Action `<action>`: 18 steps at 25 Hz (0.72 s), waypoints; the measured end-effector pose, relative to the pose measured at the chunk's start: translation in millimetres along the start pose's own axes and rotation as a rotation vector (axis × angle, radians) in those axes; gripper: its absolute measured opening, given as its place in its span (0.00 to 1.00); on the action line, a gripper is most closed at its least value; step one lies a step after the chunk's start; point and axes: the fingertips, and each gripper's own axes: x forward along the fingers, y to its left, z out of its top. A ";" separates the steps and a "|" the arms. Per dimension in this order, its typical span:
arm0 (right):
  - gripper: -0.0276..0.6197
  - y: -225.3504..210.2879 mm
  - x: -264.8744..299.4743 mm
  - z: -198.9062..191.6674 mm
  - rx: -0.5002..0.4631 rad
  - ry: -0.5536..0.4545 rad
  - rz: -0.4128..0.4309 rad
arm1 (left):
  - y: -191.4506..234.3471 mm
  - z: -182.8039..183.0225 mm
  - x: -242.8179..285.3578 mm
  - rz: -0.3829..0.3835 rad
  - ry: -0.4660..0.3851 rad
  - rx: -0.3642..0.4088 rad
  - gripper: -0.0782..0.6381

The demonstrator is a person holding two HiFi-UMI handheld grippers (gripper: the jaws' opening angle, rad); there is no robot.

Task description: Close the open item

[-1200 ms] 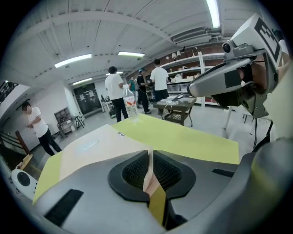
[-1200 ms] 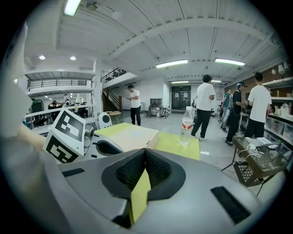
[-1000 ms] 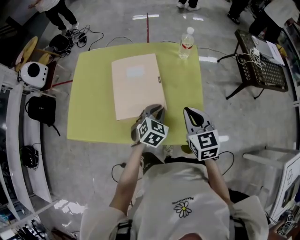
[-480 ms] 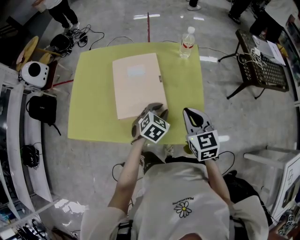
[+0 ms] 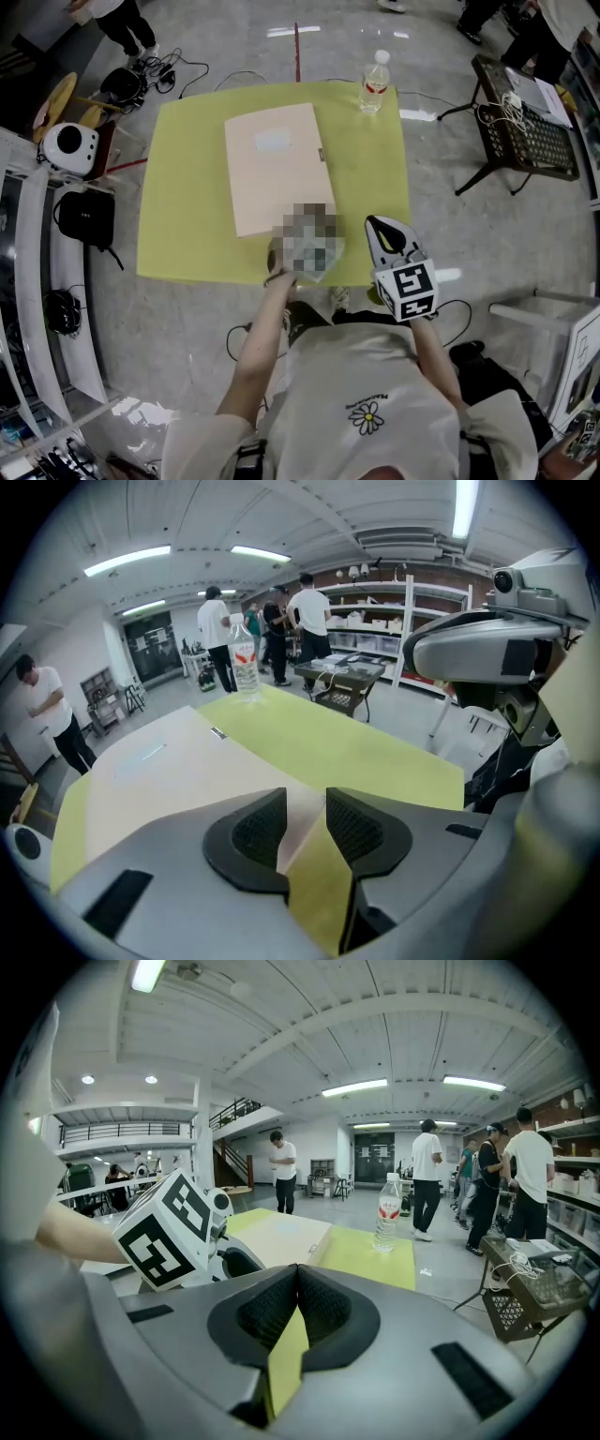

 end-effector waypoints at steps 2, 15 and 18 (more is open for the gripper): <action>0.06 2.6 0.7 -0.2 -0.002 0.002 0.004 | 0.7 -0.3 -0.5 0.002 0.002 -0.010 0.30; 0.06 11.3 1.0 7.2 -0.009 -0.020 0.022 | 0.0 -0.9 1.6 0.036 0.037 0.014 0.30; 0.06 9.2 -1.2 9.6 -0.008 -0.031 0.014 | 0.7 -2.2 1.2 0.039 0.035 0.029 0.31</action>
